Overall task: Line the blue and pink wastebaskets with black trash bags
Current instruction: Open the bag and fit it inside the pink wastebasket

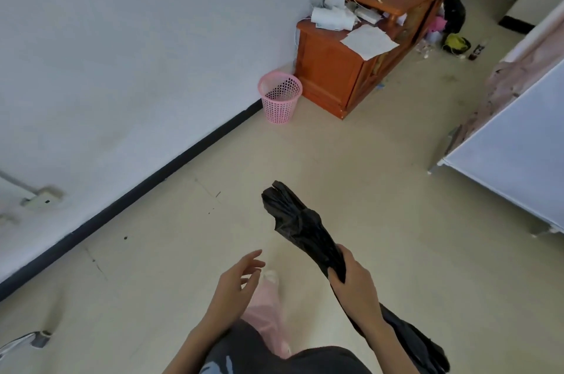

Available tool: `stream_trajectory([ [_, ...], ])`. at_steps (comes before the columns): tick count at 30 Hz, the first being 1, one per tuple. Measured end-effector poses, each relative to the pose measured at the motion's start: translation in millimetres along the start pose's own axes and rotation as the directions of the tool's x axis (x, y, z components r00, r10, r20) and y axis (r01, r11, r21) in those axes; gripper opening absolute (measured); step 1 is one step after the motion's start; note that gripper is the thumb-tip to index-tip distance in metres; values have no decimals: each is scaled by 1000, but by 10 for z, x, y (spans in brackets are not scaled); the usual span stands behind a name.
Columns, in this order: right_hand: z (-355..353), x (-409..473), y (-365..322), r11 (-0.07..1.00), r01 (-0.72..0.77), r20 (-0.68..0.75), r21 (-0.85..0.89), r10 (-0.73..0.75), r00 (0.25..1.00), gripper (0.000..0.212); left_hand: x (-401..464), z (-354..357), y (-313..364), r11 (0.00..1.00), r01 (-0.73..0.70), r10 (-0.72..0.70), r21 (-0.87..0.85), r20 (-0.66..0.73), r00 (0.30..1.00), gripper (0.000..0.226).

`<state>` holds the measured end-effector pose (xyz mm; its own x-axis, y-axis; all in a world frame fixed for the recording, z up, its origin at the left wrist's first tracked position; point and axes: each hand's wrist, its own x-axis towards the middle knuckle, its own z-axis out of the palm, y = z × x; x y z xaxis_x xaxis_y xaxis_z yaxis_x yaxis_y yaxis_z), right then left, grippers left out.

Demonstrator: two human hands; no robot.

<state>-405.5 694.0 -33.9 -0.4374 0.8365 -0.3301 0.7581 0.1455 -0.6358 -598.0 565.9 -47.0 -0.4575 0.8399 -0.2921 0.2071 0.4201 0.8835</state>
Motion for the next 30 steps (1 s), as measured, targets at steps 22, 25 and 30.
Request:
stream_trajectory([
  [22, -1773, 5227, -476, 998, 23, 97, -53, -18, 995, 43, 5227, 426, 1803, 997, -20, 21, 79, -7, 1000, 34],
  [25, -2082, 6057, -601, 985, 133, 194, -114, -110, 975, 43, 5756, 550, 1980, 997, 76, -74, 14, -121, 990, 33],
  [30, -2451, 7236, -976, 948, 292, 347, -129, -232, 909, 43, 6486, 680, 2332, 979, 178, -197, -99, -252, 947, 34],
])
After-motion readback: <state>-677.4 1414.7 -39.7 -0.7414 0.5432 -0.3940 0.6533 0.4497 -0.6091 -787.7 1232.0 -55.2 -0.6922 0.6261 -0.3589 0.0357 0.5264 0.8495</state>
